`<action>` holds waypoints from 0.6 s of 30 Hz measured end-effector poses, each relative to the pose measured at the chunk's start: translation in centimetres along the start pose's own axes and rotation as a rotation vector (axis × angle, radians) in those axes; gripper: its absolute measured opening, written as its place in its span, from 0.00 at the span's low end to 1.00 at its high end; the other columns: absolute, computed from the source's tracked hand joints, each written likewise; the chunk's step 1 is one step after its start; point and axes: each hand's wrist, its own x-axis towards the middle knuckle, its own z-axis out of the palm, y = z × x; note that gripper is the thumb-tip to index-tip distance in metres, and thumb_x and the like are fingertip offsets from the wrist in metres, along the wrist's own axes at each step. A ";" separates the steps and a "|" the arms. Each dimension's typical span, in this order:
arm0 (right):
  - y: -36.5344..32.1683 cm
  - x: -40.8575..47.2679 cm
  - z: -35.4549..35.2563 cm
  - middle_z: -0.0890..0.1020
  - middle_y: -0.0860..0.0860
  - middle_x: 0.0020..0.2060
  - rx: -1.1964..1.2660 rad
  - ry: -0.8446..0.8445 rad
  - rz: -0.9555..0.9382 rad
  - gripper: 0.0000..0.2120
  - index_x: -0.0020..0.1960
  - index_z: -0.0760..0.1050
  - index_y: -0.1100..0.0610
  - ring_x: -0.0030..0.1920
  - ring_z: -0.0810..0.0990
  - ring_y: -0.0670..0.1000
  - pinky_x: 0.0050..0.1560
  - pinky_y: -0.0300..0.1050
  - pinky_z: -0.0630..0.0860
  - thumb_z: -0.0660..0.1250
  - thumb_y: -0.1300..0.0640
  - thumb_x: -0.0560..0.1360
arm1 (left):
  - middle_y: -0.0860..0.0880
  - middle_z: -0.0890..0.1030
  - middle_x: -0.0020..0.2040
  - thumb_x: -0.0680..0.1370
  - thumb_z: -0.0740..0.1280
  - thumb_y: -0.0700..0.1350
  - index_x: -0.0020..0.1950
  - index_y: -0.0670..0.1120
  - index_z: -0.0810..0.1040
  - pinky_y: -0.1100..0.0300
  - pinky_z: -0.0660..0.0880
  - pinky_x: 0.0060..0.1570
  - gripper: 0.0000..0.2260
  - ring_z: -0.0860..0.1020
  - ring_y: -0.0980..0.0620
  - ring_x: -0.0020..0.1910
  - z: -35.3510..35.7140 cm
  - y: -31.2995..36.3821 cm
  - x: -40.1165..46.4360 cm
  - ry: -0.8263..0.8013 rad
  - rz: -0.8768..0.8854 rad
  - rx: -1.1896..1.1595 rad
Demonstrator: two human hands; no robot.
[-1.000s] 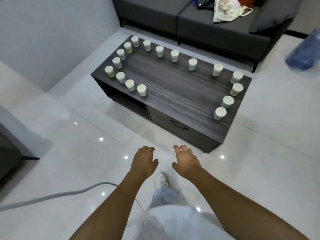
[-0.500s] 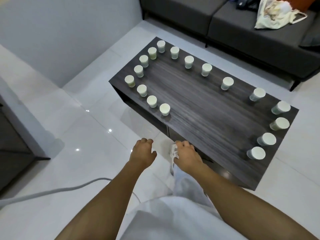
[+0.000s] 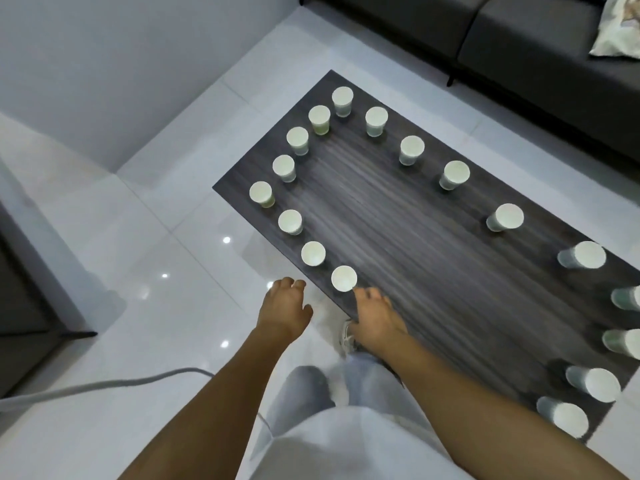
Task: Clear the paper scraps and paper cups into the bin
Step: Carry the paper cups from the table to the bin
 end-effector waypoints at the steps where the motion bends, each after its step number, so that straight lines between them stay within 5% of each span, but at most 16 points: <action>1: -0.1 1.0 -0.2 0.64 0.56 0.67 0.001 -0.010 0.005 0.29 0.74 0.56 0.55 0.67 0.66 0.58 0.63 0.52 0.70 0.64 0.53 0.77 | 0.44 0.71 0.66 0.78 0.62 0.48 0.70 0.43 0.67 0.56 0.67 0.65 0.21 0.66 0.46 0.67 -0.1 -0.2 1.3 -0.008 0.001 0.006; 8: 0.1 8.4 0.2 0.65 0.56 0.66 0.053 -0.033 0.059 0.29 0.73 0.57 0.55 0.66 0.65 0.59 0.62 0.54 0.71 0.64 0.53 0.76 | 0.43 0.70 0.68 0.77 0.64 0.48 0.71 0.43 0.66 0.55 0.61 0.69 0.23 0.64 0.44 0.69 1.6 -1.1 9.6 -0.009 0.054 0.050; 18: -0.1 17.7 6.9 0.59 0.54 0.74 0.091 0.087 0.163 0.35 0.76 0.54 0.49 0.72 0.59 0.59 0.70 0.55 0.65 0.68 0.49 0.76 | 0.44 0.51 0.78 0.78 0.66 0.45 0.76 0.50 0.55 0.46 0.47 0.74 0.30 0.48 0.40 0.77 8.2 -2.8 20.2 -0.050 0.294 0.340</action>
